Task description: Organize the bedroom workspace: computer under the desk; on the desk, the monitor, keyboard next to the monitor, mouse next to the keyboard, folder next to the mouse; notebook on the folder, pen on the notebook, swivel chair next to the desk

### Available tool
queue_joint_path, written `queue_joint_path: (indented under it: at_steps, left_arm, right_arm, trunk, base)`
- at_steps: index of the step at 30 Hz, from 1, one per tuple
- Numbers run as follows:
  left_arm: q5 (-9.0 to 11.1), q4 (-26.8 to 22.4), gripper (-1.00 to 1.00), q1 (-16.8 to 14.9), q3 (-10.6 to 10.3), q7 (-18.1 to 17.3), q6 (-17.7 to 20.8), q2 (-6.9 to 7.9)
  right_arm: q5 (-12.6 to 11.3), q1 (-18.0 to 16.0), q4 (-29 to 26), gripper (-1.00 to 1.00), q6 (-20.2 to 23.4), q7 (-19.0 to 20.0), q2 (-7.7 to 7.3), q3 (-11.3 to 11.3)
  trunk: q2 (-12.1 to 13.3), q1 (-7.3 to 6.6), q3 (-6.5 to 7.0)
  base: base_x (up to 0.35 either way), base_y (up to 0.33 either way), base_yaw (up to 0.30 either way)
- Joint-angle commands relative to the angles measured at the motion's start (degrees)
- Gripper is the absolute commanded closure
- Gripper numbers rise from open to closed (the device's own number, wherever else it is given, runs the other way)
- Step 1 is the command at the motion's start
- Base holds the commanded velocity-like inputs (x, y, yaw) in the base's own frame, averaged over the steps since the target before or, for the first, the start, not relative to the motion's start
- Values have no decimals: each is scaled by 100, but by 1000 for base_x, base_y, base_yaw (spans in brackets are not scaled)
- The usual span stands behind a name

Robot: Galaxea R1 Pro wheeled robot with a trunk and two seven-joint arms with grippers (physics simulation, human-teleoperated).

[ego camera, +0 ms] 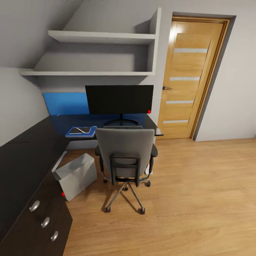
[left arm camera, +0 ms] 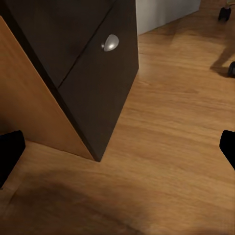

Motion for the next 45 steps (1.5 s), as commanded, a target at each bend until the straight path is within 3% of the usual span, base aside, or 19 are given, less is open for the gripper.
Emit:
queue_joint_path:
  at_steps: [1,4,6,10,11,15,16,23,32,45]
  left_arm:
    - [-1,-2,-100,-1,-51,59,-6,5]
    - [3,-2,-100,2,-51,63,-6,80]
    - [5,-1,-100,12,-50,61,-6,172]
    - [14,-1,-100,25,-35,71,613,239]
    - [19,-1,-100,27,-24,64,989,252]
    - [22,-3,-100,29,-14,-43,1377,277]
    - [30,-2,-100,30,-5,-258,1498,322]
    - [221,-1,-100,30,11,-755,1589,398]
    - [264,-3,-100,30,3,-924,1821,417]
    - [262,-10,-100,31,-16,-939,1903,315]
  right_arm:
    - [-13,25,12,-100,-12,-17,2,55]
    - [-13,149,12,-100,-17,70,-15,54]
    - [-13,233,12,-100,-8,255,-114,55]
    - [-22,275,8,-100,170,608,-237,43]
    - [-28,283,-8,-100,368,684,-255,36]
    - [-24,288,-39,-100,647,739,-264,28]
    - [-23,289,-59,-100,742,766,-238,42]
    - [-29,290,-67,-100,803,791,-4,56]
    - [-31,290,-67,-100,808,793,30,47]
    - [-31,291,-67,-100,809,791,33,48]
  trunk:
    - [39,-23,13]
    - [159,-89,67]
    - [239,-133,103]
    - [400,-221,175]
    - [440,-243,193]
    - [600,-331,265]
    - [641,-353,283]
    - [921,-506,408]
    - [1282,-704,570]
    - [1282,-704,570]
  base:
    - [0,0,0]
    - [0,0,0]
    - [0,0,0]
    - [0,0,0]
    - [0,0,0]
    - [0,0,0]
    - [0,0,0]
    - [0,0,0]
    - [0,0,0]
    - [0,0,0]
